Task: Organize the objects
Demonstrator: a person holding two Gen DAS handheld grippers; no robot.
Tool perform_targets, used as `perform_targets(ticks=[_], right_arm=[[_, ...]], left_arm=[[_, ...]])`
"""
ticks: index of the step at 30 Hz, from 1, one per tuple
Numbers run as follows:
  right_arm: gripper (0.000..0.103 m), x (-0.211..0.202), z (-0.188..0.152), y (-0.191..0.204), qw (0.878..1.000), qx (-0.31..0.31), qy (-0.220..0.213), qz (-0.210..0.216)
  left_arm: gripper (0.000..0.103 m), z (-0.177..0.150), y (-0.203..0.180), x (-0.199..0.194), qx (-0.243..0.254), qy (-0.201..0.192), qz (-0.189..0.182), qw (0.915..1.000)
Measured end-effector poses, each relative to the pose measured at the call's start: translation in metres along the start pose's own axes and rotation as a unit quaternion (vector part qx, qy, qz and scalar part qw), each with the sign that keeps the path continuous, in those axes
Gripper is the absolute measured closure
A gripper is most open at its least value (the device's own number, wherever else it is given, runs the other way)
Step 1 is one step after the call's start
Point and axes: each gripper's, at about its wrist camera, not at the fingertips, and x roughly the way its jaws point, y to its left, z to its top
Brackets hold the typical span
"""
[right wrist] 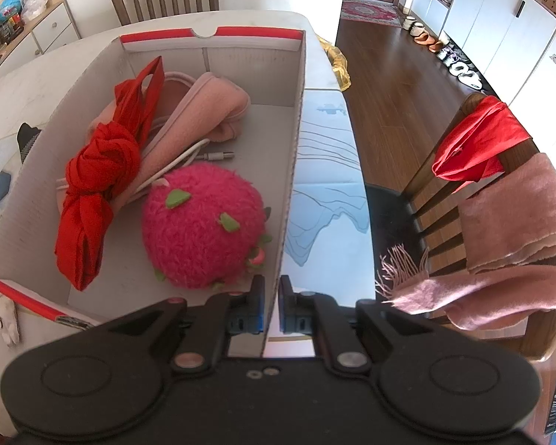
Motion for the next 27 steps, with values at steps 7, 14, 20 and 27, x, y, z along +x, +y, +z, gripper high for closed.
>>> perform_targets(ticks=[7,14,20,27], right_arm=[[0.097,0.001,0.000,0.001,1.000,-0.028,0.002,0.012],[0.097,0.003,0.000,0.001,0.999,-0.034,0.003,0.015],[0.097,0.004,0.000,0.001,0.999,-0.040,0.003,0.018],[0.097,0.004,0.000,0.002,0.999,-0.044,0.003,0.021]], left_arm=[[0.099,0.013,-0.014,-0.032,0.029,-0.013,-0.054,0.9980],[0.099,0.033,-0.039,-0.075,0.079,-0.040,-0.089,0.9921],[0.100,0.051,-0.063,-0.108,0.120,-0.058,-0.124,0.9833],[0.102,0.072,-0.111,-0.144,0.174,-0.070,-0.169,0.9676]])
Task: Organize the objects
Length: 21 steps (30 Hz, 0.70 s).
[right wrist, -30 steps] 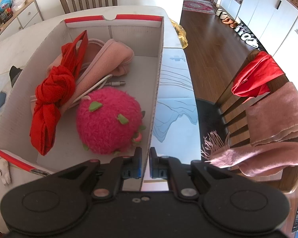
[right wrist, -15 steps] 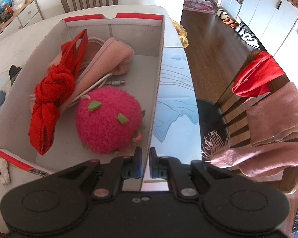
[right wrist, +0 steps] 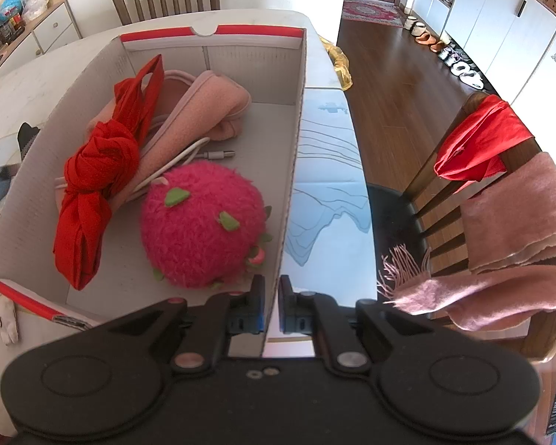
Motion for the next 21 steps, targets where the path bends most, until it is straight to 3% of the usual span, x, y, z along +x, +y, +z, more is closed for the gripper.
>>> perform_targets(ticks=[4,9,15,21], right_arm=[[0.097,0.000,0.000,0.001,1.000,-0.003,0.000,0.001],[0.096,0.000,0.000,0.002,1.000,-0.006,0.001,0.004],[0.096,0.000,0.001,0.002,1.000,-0.011,0.000,0.007],[0.096,0.000,0.000,0.002,1.000,-0.018,0.001,0.009]], left_arm=[[0.102,0.020,-0.036,0.003,0.051,-0.007,-0.023,0.9984],[0.101,0.022,-0.056,0.026,0.073,0.011,-0.026,0.9970],[0.101,-0.001,-0.043,0.062,0.085,0.051,-0.009,0.9950],[0.092,-0.034,-0.040,0.089,0.104,0.092,0.010,0.9903]])
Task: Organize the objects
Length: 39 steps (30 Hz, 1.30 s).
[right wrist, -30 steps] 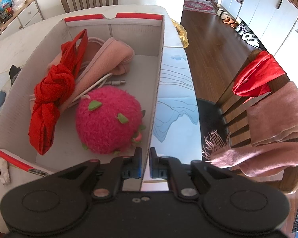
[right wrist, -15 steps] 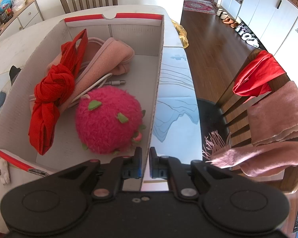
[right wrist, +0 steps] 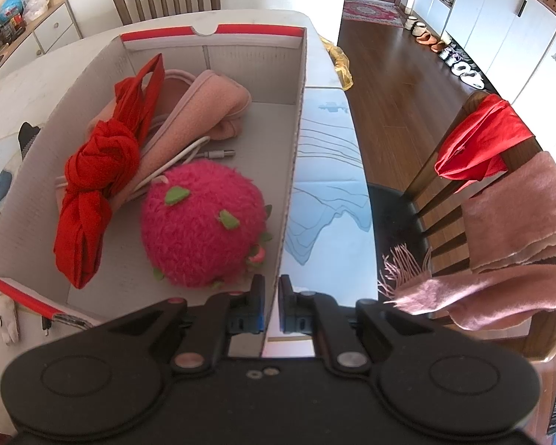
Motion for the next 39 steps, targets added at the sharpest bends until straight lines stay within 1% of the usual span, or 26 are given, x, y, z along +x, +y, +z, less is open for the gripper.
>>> perform_targets(ticks=[2,4,5,6,7,8,11,16,19,22,26,31,34,35,37,38,39], right_arm=[[0.096,0.000,0.000,0.000,1.000,-0.001,0.001,0.000],[0.096,0.000,-0.001,0.000,1.000,-0.004,0.001,0.001],[0.096,0.000,-0.001,0.000,1.000,-0.004,0.001,0.001],[0.096,0.000,-0.001,0.000,1.000,-0.005,0.001,0.002],[0.096,0.000,-0.001,0.000,1.000,-0.005,0.001,0.003],[0.096,0.000,-0.001,0.000,1.000,-0.005,0.001,0.003],[0.096,0.001,-0.002,0.000,1.000,-0.008,0.002,0.005],[0.096,0.001,-0.002,-0.001,1.000,-0.015,0.002,0.008],[0.096,0.000,-0.003,-0.001,1.000,-0.019,0.002,0.010],[0.096,0.001,-0.002,-0.001,1.000,-0.023,0.002,0.010],[0.096,0.001,-0.002,0.000,1.000,-0.027,0.002,0.011],[0.096,0.001,-0.002,0.000,0.999,-0.030,0.002,0.013],[0.096,0.000,-0.002,0.000,0.999,-0.033,0.002,0.013],[0.096,0.000,-0.002,0.000,0.999,-0.033,0.002,0.014],[0.096,0.000,-0.003,0.000,0.999,-0.035,0.002,0.015],[0.096,0.000,-0.002,0.000,0.999,-0.035,0.002,0.015],[0.096,0.000,-0.003,0.000,0.999,-0.037,0.002,0.015]], left_arm=[[0.084,-0.011,-0.004,0.013,0.003,0.018,-0.003,0.9998],[0.070,-0.022,-0.009,0.025,0.003,0.034,-0.005,0.9994],[0.065,-0.028,-0.011,0.031,0.002,0.041,-0.005,0.9991],[0.051,-0.033,-0.013,0.036,-0.001,0.047,-0.006,0.9989],[0.042,-0.039,-0.015,0.040,-0.005,0.050,-0.008,0.9987],[0.041,-0.043,-0.017,0.044,-0.007,0.052,-0.011,0.9986],[0.041,-0.054,-0.024,0.059,-0.014,0.063,-0.016,0.9978],[0.041,-0.062,-0.035,0.083,-0.032,0.080,0.004,0.9963],[0.041,-0.062,-0.037,0.091,-0.049,0.078,0.027,0.9954],[0.041,-0.061,-0.036,0.095,-0.065,0.075,0.032,0.9946],[0.041,-0.059,-0.041,0.098,-0.055,0.074,0.048,0.9946],[0.042,-0.059,-0.035,0.101,-0.068,0.078,0.051,0.9933],[0.043,-0.059,-0.036,0.101,-0.059,0.075,0.055,0.9939],[0.045,-0.059,-0.036,0.101,-0.056,0.075,0.057,0.9939],[0.058,-0.059,-0.036,0.099,-0.050,0.074,0.058,0.9943],[0.061,-0.060,-0.035,0.098,-0.047,0.074,0.057,0.9945],[0.067,-0.061,-0.035,0.096,-0.045,0.074,0.056,0.9947]])
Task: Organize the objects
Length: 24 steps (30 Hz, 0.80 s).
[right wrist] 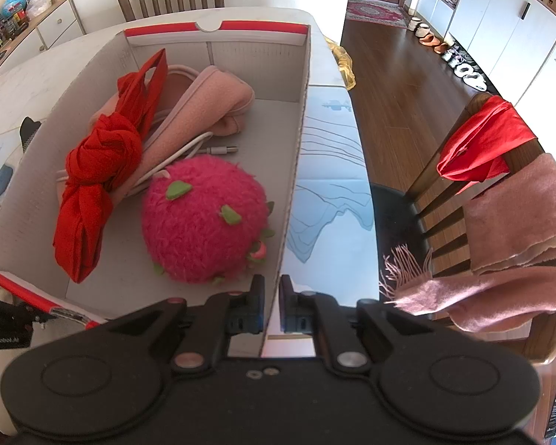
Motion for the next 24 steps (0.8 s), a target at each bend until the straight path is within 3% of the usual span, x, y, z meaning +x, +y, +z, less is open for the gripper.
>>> perform_targets(ticks=[10,19,24], right_arm=[[0.096,-0.001,0.000,-0.001,1.000,-0.003,0.000,0.003],[0.096,0.000,0.000,-0.001,1.000,-0.007,0.000,0.006],[0.096,0.000,0.000,-0.002,1.000,-0.011,0.000,0.006]], left_arm=[[0.092,-0.009,0.020,-0.011,0.006,-0.011,-0.001,0.9999],[0.096,-0.007,0.061,-0.046,-0.063,-0.052,-0.025,0.9964],[0.096,0.004,0.076,-0.072,-0.076,-0.083,-0.036,0.9930]])
